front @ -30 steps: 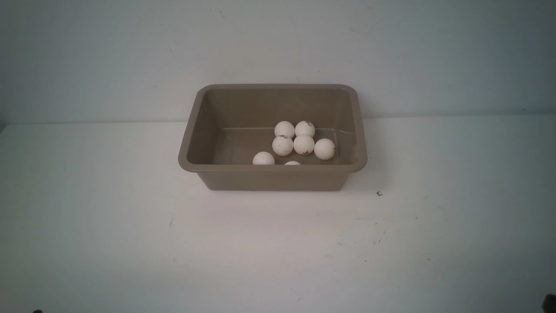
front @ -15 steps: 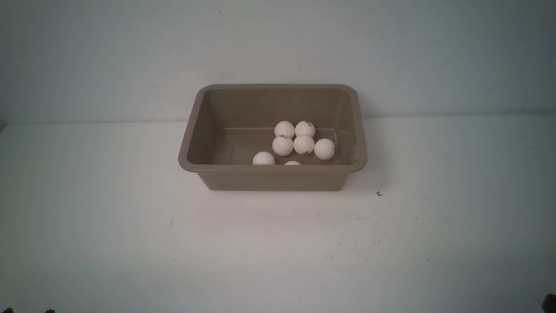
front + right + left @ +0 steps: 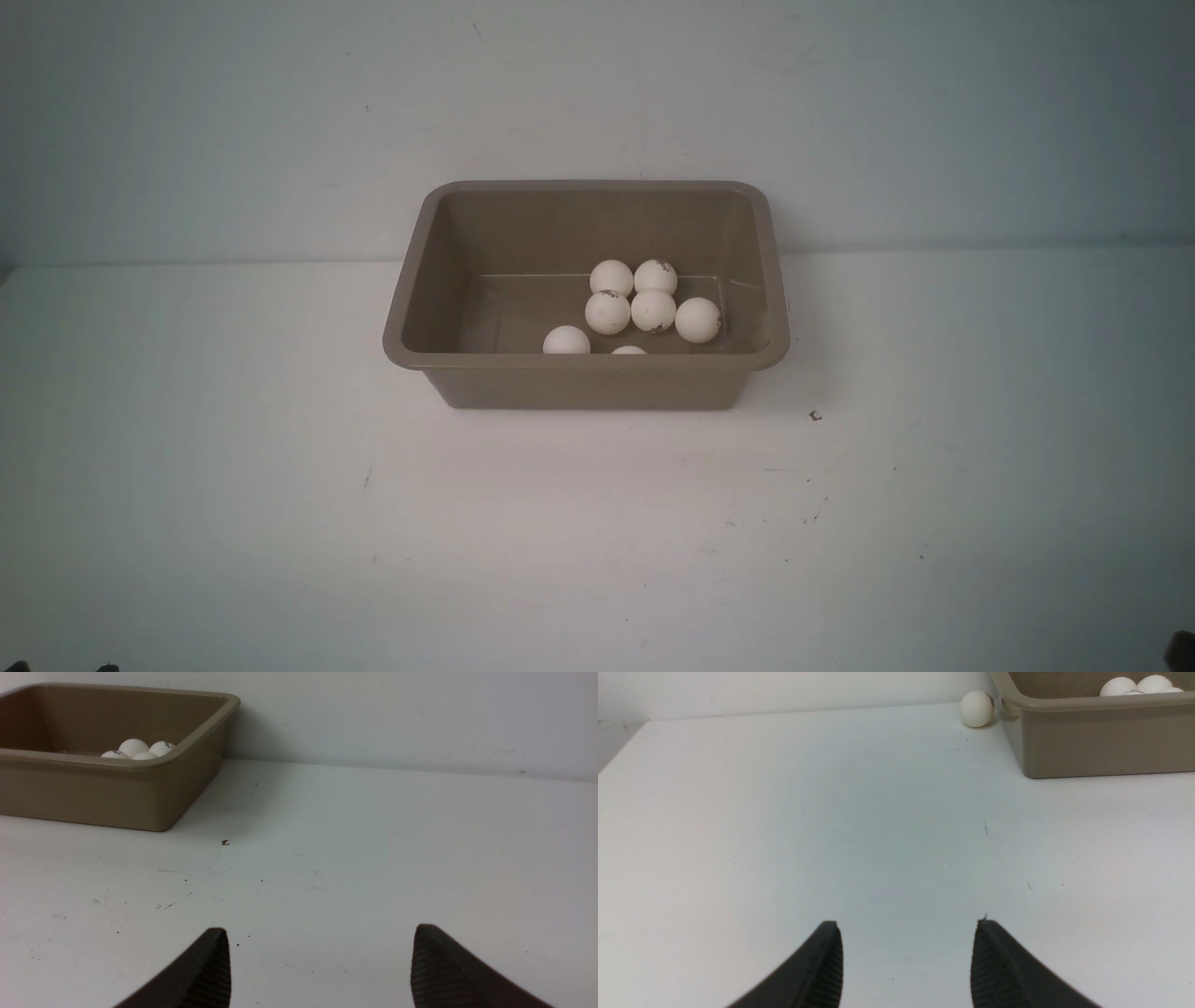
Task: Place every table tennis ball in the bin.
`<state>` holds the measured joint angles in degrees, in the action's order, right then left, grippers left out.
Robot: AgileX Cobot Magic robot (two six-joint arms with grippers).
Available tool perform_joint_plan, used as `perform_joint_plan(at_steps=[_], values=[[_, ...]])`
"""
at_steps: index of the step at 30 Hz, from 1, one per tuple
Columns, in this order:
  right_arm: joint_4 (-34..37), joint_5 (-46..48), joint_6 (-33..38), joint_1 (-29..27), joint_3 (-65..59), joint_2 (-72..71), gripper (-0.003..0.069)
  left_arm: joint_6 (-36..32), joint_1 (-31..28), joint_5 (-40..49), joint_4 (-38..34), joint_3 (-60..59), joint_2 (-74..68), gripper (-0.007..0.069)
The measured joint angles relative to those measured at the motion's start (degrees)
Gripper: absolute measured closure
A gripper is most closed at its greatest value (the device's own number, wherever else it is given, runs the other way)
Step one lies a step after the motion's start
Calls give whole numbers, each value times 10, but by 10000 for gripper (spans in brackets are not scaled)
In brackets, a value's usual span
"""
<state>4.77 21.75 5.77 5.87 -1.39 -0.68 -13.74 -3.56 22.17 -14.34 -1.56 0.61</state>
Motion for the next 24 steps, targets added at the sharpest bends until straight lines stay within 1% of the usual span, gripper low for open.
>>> perform_joint_plan(at_steps=[22,24], values=[[0,0,-1,0,0,0,186,0,0,0,0,0,0,283],[0,0,-11,0,0,0,186,0,0,0,0,0,0,283]])
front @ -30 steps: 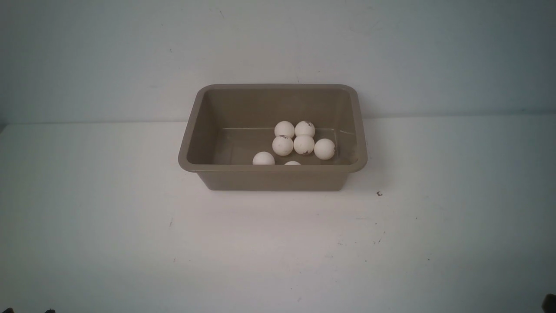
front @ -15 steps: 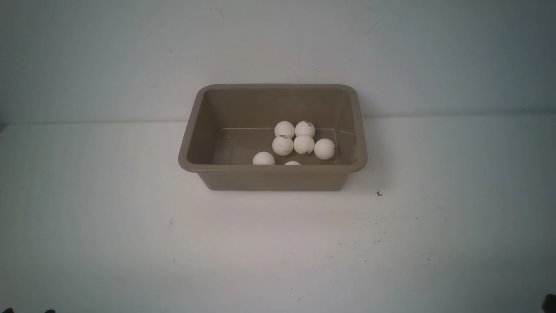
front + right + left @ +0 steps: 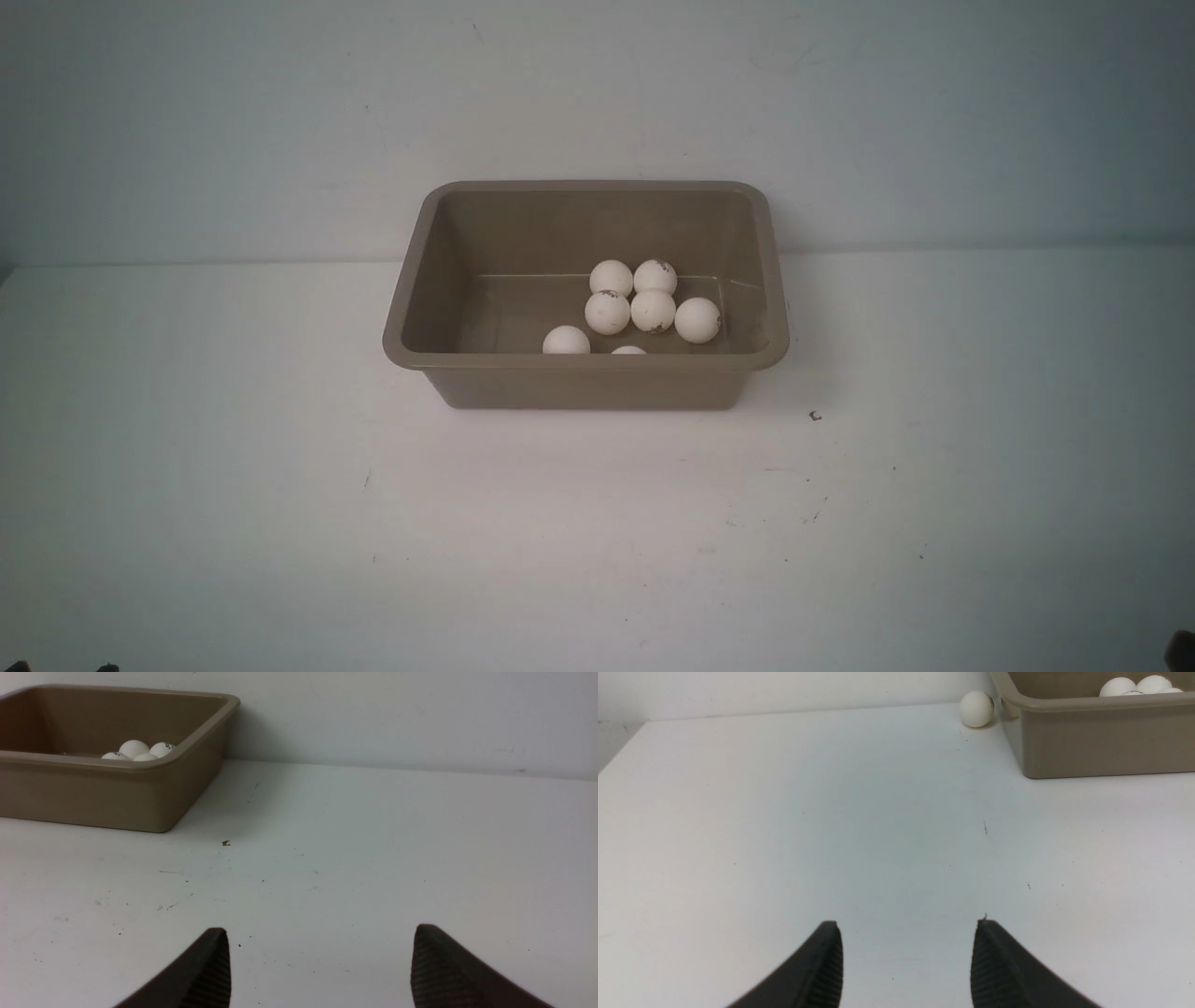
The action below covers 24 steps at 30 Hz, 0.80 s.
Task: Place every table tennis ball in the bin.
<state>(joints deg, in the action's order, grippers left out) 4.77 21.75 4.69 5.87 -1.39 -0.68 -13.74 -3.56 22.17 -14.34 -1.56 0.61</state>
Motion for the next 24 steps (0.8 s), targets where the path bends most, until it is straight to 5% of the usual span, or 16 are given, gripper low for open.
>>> perform_joint_plan(at_steps=[24], values=[[0,0,-12,0,0,0,186,0,0,0,-1,0,0,283]])
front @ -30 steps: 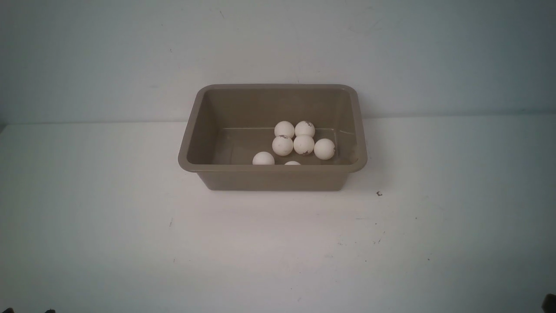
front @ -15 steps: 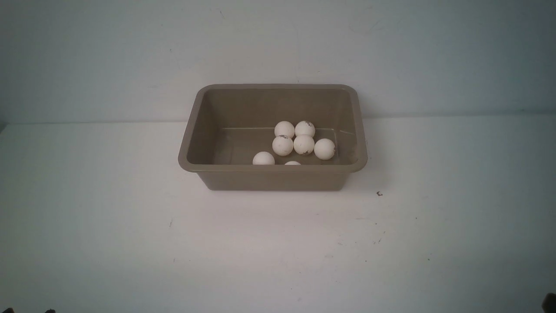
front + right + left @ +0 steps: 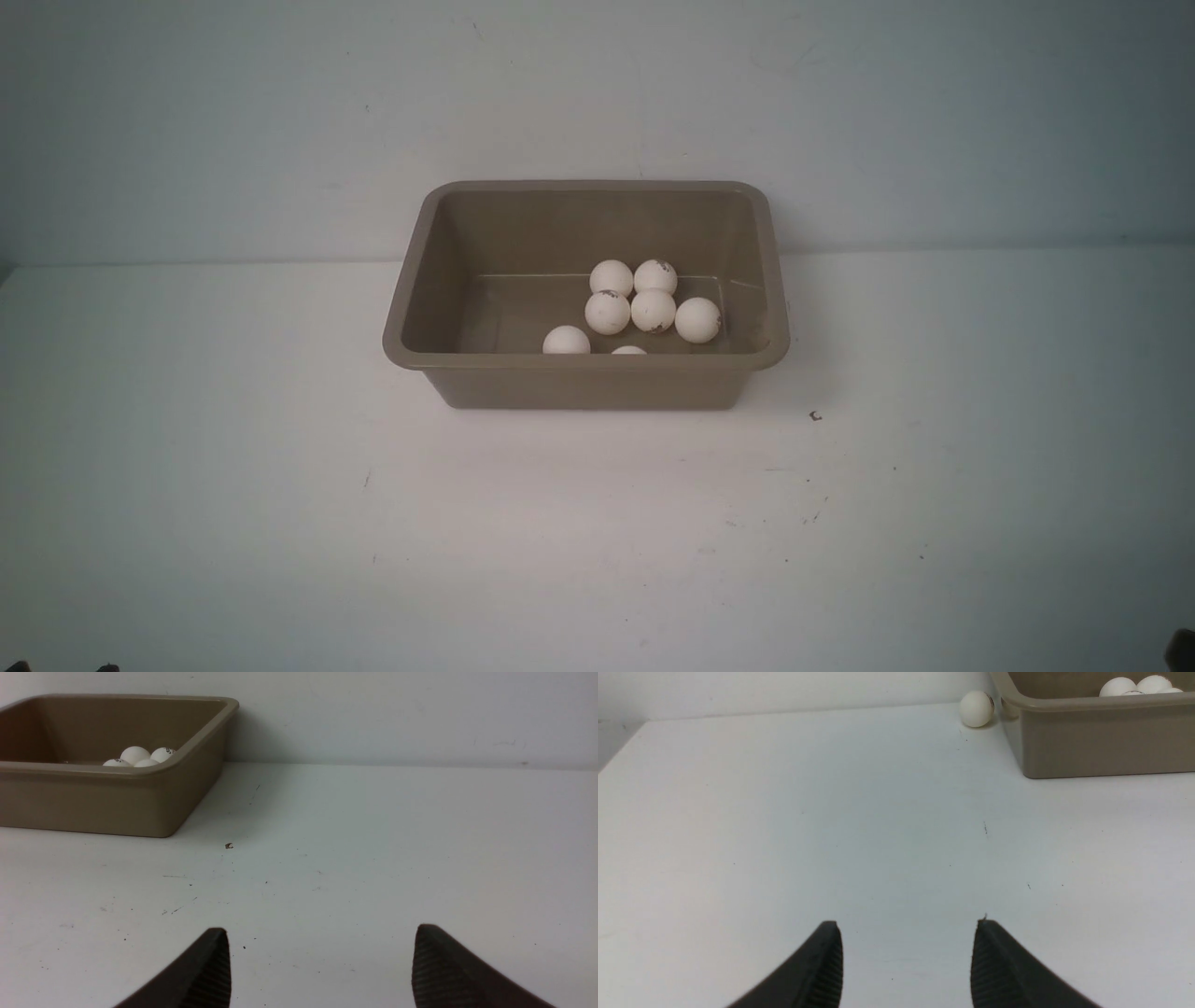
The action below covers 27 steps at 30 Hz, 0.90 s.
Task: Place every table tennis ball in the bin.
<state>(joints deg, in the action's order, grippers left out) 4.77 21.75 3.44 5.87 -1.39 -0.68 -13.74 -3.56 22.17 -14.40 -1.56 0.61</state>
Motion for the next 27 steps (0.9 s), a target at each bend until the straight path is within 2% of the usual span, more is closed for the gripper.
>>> perform_joint_plan(at_steps=[27], values=[[0,0,-6,0,0,0,186,0,0,0,-1,0,0,283]])
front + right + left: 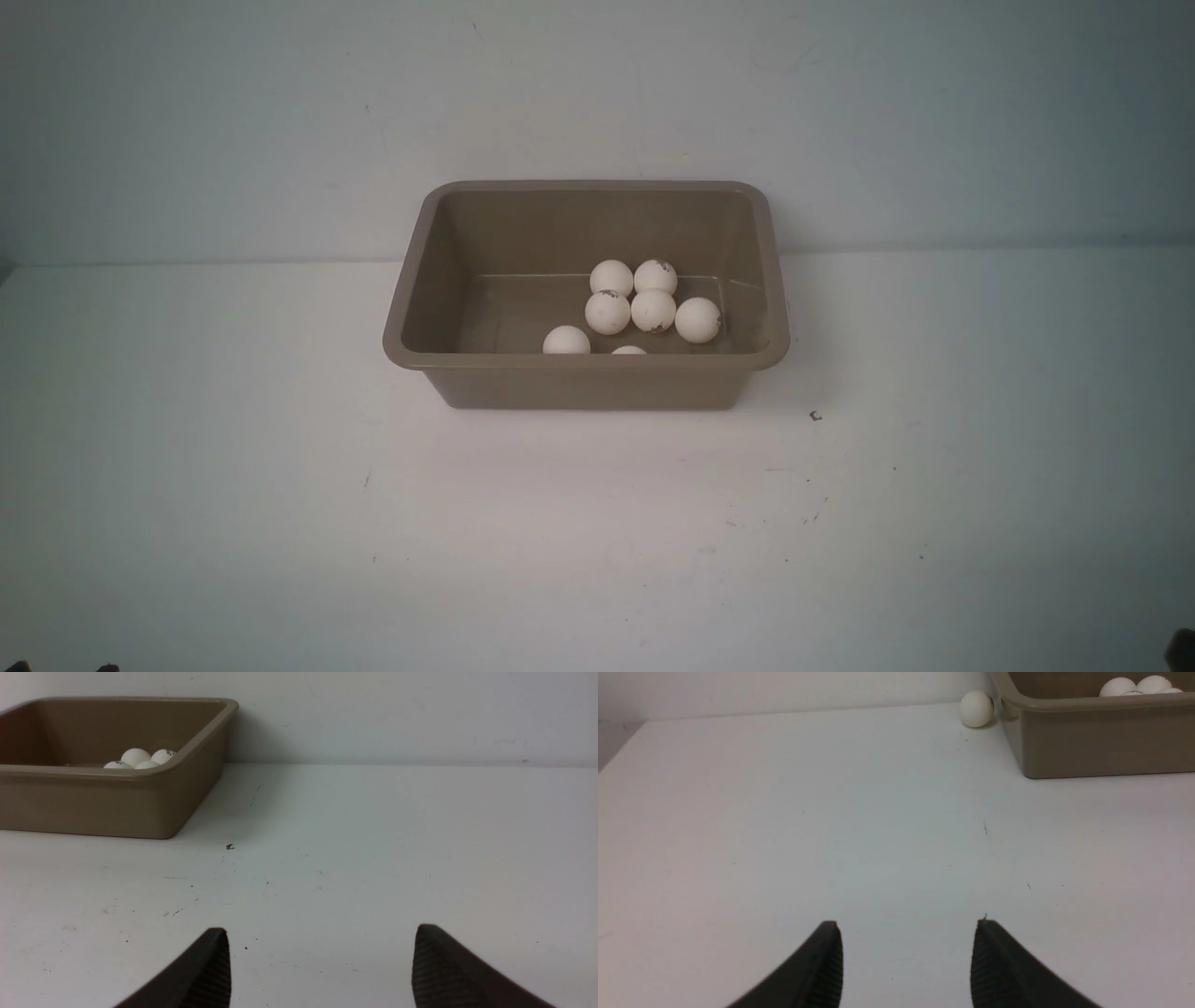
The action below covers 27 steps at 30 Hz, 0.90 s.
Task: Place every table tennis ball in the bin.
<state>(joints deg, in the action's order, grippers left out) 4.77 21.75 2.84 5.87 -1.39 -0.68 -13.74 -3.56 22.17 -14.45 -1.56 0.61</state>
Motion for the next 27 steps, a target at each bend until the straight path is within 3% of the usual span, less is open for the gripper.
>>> perform_joint_plan(at_steps=[19,27], values=[[0,0,-2,0,0,0,186,-8,0,0,4,0,0,283],[0,0,-2,0,0,0,186,5,1,0,121,0,0,283]])
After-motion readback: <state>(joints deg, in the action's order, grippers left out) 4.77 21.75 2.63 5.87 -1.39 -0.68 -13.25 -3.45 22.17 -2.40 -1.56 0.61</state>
